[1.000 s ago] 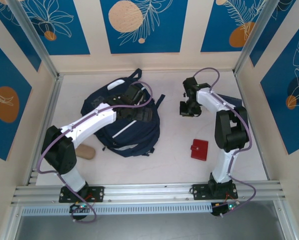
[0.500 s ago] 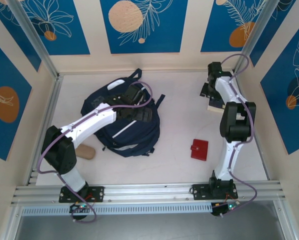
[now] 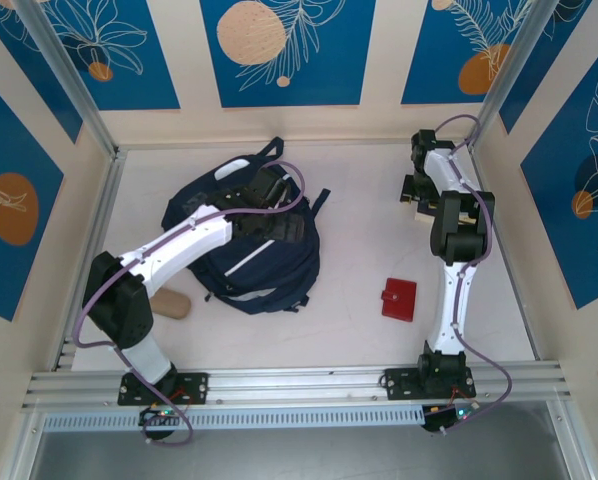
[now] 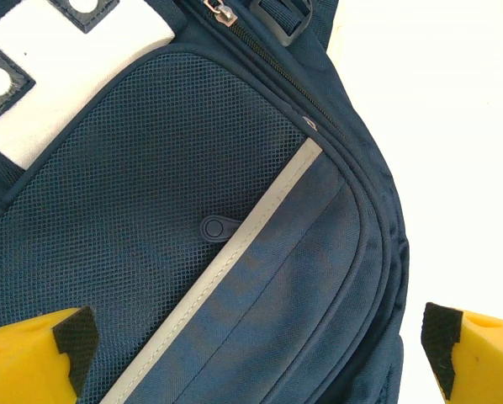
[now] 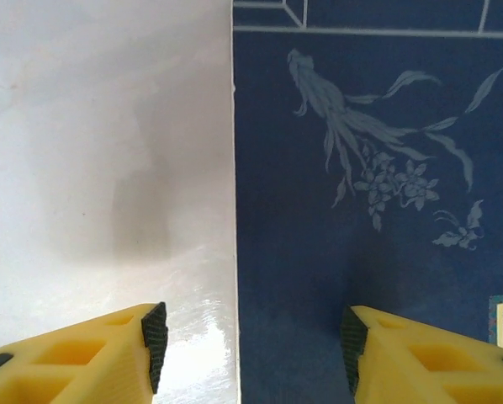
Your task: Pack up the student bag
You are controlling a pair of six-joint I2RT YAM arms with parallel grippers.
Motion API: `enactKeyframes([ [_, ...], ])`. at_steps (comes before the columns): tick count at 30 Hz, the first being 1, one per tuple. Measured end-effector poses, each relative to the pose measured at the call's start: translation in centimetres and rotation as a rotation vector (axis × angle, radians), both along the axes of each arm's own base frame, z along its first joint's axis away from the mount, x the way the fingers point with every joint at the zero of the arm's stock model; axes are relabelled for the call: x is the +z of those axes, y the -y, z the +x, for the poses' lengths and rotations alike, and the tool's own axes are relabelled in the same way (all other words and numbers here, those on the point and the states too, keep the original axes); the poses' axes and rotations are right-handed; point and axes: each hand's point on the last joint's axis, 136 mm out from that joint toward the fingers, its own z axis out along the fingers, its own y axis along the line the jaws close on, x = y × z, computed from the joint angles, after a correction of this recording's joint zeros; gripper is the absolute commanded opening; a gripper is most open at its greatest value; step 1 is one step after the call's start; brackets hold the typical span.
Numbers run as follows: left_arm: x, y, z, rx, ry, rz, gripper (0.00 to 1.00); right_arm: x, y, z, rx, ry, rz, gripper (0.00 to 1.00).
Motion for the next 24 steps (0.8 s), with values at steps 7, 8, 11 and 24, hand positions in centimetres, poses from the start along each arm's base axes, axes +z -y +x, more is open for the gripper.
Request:
enactKeyframes([
  [7, 0.0, 0.0, 0.0, 0.0, -0.001, 0.001, 1.0, -1.5, 0.2, -0.7, 0.0, -0.05, 0.007, 0.44],
  [8, 0.0, 0.0, 0.0, 0.0, -0.001, 0.001, 1.0, -1.5, 0.4, -0.7, -0.002, -0.051, 0.007, 0.4],
  [11, 0.0, 0.0, 0.0, 0.0, -0.001, 0.001, 1.0, -1.6, 0.8, -0.9, -0.012, -0.054, 0.012, 0.28],
  [24, -0.1, 0.0, 0.0, 0.0, -0.001, 0.001, 1.0, -1.2, 0.2, -0.6, 0.021, -0.045, 0.05, 0.0],
])
